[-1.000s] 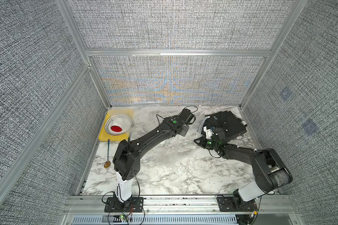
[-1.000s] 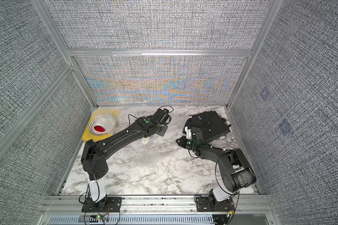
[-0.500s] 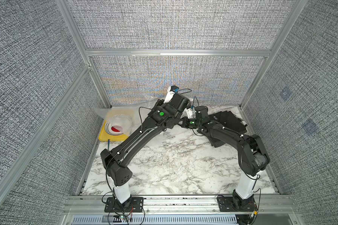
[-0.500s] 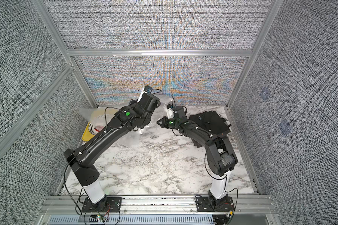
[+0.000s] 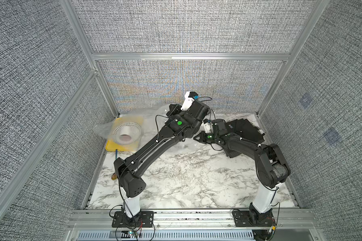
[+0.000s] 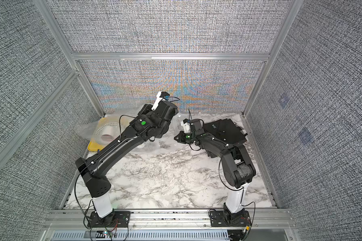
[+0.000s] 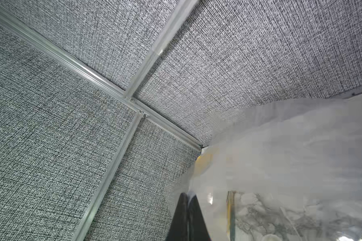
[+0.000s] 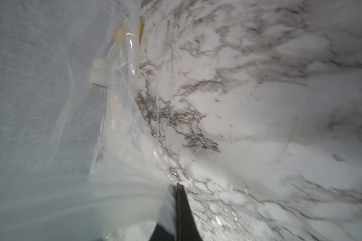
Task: Place the folded shirt into the vacuum bag
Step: Open the vacuum bag at the center of the board.
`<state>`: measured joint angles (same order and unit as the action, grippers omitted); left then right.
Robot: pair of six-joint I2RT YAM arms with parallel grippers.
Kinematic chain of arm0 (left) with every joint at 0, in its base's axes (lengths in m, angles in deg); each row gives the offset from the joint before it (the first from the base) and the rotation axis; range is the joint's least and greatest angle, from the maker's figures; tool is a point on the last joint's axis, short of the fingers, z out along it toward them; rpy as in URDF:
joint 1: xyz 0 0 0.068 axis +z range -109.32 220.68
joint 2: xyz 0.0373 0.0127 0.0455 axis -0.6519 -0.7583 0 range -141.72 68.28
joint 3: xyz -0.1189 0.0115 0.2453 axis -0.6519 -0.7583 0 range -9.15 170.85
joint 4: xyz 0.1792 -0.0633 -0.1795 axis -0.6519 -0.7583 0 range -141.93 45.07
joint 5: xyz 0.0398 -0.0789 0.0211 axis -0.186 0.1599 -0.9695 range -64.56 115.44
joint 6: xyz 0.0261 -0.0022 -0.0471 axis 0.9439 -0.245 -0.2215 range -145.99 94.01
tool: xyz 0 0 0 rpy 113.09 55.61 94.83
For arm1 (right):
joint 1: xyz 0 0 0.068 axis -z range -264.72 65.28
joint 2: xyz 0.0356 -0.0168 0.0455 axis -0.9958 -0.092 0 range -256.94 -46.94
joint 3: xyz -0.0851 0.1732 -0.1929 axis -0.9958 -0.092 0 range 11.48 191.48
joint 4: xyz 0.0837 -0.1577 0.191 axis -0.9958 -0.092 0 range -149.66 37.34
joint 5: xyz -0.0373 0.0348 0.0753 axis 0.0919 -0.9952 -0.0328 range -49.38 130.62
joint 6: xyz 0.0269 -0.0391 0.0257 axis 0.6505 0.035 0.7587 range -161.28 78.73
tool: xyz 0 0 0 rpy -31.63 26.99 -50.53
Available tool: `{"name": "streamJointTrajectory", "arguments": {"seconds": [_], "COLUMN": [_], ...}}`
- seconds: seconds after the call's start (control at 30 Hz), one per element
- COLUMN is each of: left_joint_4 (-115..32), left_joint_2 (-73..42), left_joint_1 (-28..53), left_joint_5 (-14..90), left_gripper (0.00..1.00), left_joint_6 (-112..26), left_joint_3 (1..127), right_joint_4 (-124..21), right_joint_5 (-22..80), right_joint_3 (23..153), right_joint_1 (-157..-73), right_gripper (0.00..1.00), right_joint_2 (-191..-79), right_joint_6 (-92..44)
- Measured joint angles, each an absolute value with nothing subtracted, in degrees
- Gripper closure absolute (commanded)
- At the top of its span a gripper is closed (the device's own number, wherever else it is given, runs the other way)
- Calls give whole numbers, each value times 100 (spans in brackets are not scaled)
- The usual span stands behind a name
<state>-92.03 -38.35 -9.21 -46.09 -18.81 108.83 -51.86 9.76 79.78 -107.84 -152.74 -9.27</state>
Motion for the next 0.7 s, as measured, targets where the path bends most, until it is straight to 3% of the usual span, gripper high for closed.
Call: {"name": "streamJointTrajectory", "arguments": {"seconds": [0.37, 0.5, 0.7], "left_joint_4": [-9552, -9541, -9194], "left_joint_2": [-4622, -4810, -4858], "left_joint_1": [-612, -560, -335], "left_joint_5": [-3588, -3431, -3306], "left_gripper": [100, 100, 100], "left_joint_6": [-2851, -2897, -2587], "left_joint_3": [10780, 10789, 10957], "right_joint_4": [-5379, -5488, -5672], "right_joint_5": [1593, 1789, 1873], "right_joint_3": [7615, 7853, 8242], "right_joint_1": [-10716, -10696, -10611], "right_gripper": [100, 86, 83], "right_joint_2": [-15232, -15267, -15381], "right_joint_6": [-1114, -1206, -1342]}}
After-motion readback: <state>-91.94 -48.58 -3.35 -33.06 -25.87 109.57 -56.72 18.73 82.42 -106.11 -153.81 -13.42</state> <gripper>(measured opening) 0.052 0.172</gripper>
